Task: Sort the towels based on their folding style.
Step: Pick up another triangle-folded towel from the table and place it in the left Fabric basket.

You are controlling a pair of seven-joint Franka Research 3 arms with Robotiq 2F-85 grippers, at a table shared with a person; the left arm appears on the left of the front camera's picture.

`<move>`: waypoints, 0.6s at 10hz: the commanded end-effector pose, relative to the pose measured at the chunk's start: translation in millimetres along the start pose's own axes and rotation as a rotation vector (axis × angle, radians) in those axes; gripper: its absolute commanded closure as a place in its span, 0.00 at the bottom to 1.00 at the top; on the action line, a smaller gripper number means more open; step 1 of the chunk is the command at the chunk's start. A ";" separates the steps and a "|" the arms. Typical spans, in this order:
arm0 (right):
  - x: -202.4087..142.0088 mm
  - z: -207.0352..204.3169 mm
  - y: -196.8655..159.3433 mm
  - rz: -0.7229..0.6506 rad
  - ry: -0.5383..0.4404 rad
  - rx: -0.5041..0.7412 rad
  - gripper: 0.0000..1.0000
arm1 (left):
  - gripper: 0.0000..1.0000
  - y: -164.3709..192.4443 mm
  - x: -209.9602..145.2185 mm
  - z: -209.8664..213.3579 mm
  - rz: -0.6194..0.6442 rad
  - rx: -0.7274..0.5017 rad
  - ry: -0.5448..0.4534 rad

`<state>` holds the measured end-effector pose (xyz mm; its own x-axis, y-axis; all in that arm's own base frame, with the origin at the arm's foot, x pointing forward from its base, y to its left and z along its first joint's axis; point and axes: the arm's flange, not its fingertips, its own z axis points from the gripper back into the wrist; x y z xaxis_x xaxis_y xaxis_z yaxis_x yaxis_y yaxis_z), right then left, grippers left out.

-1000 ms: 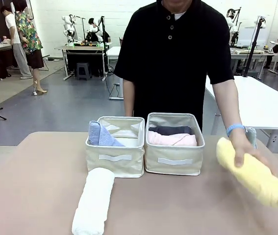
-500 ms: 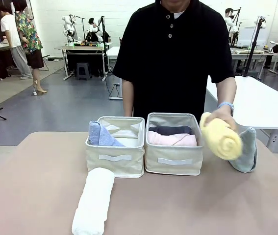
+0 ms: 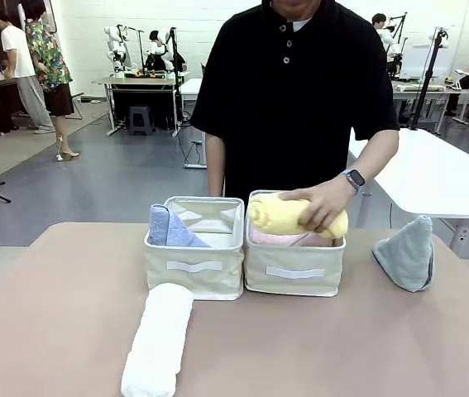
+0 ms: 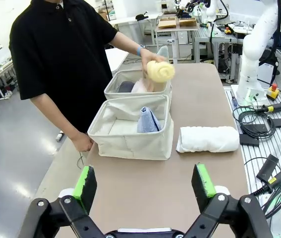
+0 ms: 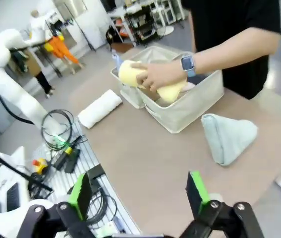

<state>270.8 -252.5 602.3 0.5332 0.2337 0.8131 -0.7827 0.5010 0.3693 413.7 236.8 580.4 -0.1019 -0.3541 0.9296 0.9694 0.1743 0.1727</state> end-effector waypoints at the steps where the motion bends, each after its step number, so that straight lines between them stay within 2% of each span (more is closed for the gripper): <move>1: 10.5 -10.4 -17.6 0.018 0.027 0.024 0.00 | 0.00 -3.7 -0.3 -1.3 -0.003 0.001 0.019; 3: 12.5 -27.2 -20.1 0.019 0.089 0.033 0.00 | 0.00 -3.7 -0.3 -1.3 -0.003 0.001 0.019; 4: 18.6 -42.9 -16.0 0.031 0.147 -0.016 0.00 | 0.00 -3.7 -0.3 -1.3 -0.003 0.001 0.019; 6: 37.8 -100.9 -4.9 0.038 0.358 -0.091 0.00 | 0.00 -3.7 -0.3 -1.3 -0.003 0.001 0.019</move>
<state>328.4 -193.7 593.7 0.5621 0.4454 0.6970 -0.7988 0.5109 0.3177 413.8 235.9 580.6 -0.1028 -0.3541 0.9295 0.9696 0.1729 0.1731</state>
